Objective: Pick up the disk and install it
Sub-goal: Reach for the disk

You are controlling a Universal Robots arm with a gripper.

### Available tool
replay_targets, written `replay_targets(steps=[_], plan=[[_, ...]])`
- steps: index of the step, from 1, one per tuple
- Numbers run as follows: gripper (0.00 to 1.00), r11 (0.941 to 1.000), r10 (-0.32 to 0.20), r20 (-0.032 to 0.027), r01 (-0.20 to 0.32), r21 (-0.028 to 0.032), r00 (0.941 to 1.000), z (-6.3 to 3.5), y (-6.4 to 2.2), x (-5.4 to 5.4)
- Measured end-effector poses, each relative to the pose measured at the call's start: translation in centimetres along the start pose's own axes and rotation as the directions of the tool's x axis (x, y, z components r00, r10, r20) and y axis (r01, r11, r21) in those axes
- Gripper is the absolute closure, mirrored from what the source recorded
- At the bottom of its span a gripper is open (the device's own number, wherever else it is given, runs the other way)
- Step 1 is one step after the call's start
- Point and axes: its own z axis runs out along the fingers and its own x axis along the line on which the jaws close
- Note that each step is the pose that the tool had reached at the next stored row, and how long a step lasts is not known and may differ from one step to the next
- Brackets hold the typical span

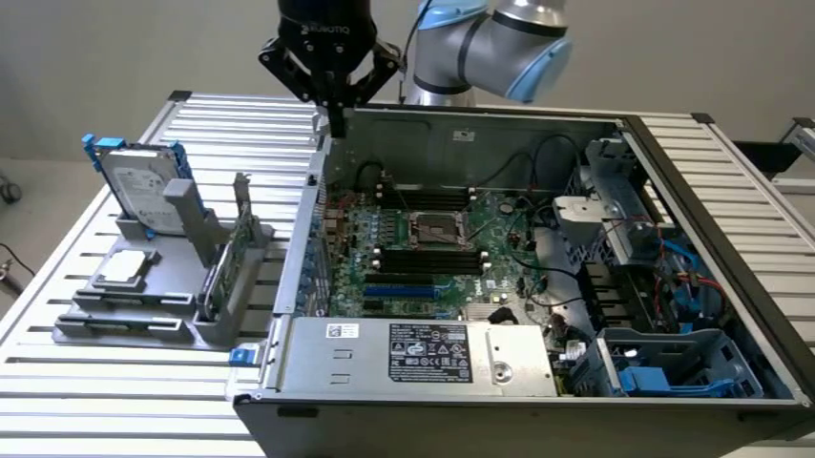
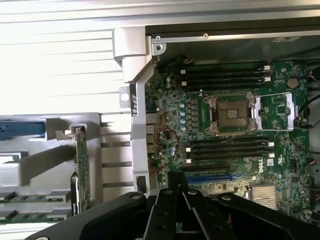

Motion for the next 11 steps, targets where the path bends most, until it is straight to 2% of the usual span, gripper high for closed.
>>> replay_targets(steps=[11], plan=[[0.89, 1.0000, 0.000, 0.0000, 0.000, 0.0000, 1.0000, -0.06, 0.93, 5.0]])
